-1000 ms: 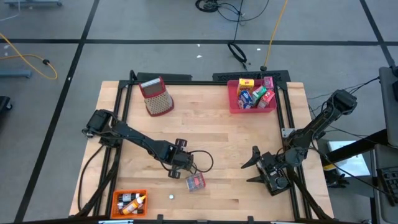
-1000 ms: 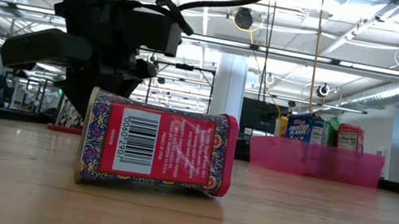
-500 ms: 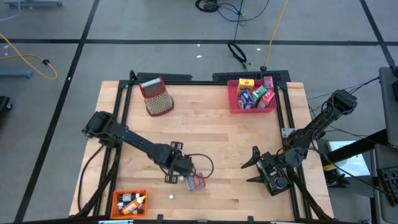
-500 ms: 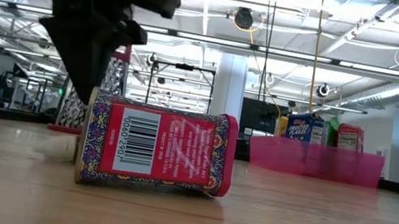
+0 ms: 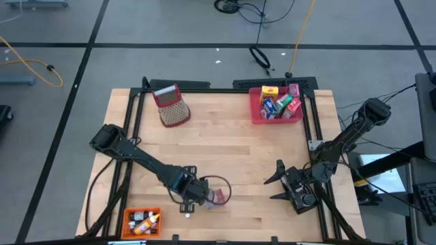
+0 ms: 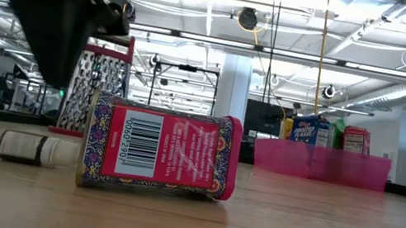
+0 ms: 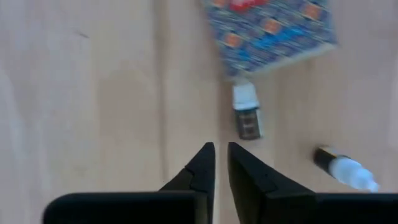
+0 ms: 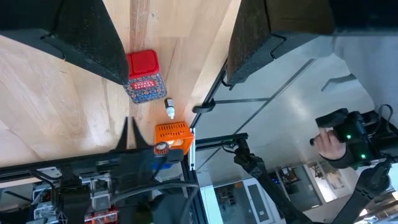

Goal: Pick & Place Kitchen Items
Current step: Put the small black food coloring bottle into the orange bin

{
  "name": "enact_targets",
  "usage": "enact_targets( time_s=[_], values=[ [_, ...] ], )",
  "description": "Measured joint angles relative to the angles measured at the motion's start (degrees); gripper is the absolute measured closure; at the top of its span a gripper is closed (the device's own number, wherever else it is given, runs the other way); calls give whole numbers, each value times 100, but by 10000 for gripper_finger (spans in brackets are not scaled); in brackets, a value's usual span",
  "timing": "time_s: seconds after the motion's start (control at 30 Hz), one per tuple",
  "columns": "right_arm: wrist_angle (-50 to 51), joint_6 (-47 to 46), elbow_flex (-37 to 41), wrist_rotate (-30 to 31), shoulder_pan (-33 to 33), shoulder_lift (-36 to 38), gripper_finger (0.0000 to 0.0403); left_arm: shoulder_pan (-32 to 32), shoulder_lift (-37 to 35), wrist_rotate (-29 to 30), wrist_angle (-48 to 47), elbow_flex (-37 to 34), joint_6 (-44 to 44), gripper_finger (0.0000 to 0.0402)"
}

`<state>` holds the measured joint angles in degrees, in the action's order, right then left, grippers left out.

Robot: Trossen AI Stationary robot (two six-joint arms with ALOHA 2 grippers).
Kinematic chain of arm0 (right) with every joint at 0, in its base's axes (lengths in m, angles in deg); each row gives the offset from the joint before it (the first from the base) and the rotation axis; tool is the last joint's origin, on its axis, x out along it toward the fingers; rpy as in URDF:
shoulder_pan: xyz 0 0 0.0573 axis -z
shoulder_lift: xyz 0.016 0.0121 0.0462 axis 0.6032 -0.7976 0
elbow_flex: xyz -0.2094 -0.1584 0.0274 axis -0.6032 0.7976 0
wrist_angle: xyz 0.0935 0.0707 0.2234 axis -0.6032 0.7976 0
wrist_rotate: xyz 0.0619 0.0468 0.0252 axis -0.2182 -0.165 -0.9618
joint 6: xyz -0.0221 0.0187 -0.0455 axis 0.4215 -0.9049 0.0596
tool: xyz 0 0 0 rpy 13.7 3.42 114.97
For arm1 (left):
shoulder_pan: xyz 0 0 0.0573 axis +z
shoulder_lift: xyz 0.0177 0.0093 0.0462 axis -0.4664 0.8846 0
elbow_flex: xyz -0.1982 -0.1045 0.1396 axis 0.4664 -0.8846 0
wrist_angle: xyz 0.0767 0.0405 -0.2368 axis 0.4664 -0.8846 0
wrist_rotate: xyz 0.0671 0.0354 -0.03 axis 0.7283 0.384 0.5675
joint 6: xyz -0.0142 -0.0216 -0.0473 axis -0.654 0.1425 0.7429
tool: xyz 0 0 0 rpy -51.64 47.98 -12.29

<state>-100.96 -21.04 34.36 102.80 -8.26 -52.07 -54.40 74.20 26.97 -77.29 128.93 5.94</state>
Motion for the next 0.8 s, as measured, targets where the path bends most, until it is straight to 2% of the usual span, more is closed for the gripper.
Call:
enact_targets(
  time_s=[0.3,0.43,0.6,0.8],
  values=[
    [2,0,0,0,0,0,140,-333,11,10,874,0,531,258],
    [-1,0,0,0,1,0,140,-438,33,55,938,0,620,220],
    [-5,0,0,0,0,0,140,-449,33,214,967,-18,880,198],
    [-5,0,0,0,0,0,140,-445,218,271,1061,-153,1088,195]
  ],
)
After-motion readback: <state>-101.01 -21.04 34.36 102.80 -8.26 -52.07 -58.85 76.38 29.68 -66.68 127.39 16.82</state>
